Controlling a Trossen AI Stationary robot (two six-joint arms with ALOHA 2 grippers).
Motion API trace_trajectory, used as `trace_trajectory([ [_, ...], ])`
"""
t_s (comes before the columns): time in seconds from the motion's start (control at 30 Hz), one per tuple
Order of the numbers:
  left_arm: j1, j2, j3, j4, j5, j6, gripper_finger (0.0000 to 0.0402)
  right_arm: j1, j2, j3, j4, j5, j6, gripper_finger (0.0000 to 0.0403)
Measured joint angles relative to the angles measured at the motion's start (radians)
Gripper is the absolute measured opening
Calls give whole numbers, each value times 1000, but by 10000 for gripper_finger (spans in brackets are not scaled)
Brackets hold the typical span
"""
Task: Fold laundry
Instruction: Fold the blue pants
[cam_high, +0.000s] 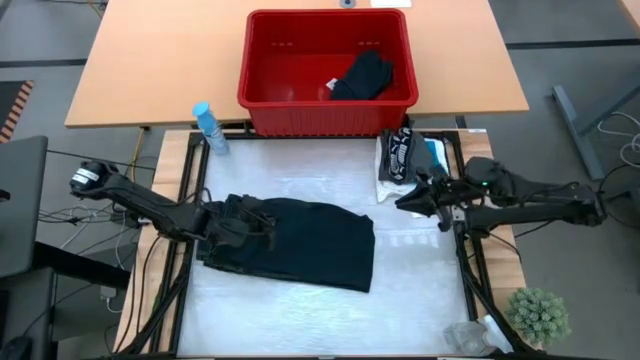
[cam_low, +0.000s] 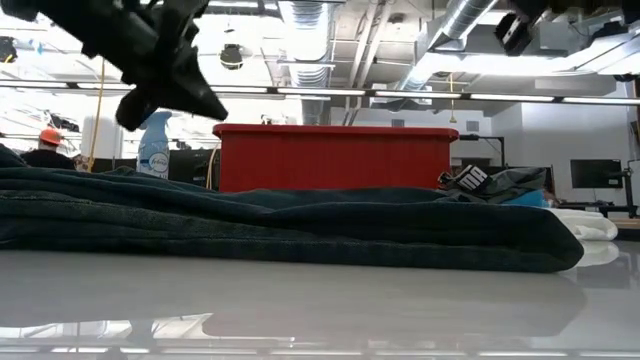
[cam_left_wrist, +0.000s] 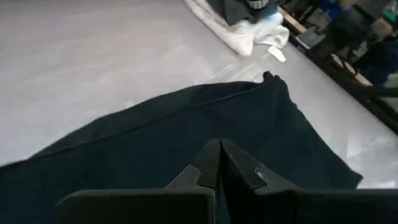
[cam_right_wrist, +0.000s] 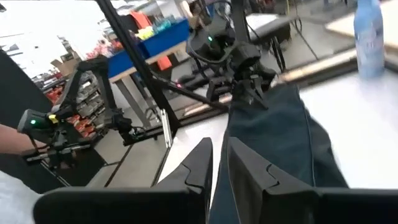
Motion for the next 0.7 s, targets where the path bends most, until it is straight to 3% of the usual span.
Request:
trace_trajectory([
  [0.43, 2, 51, -115, 34, 27, -167, 0, 56, 118, 0, 65, -1, 38, 77],
  [0.7, 2, 233, -122, 313, 144, -120, 0, 93, 115, 1, 111, 84, 37, 77],
])
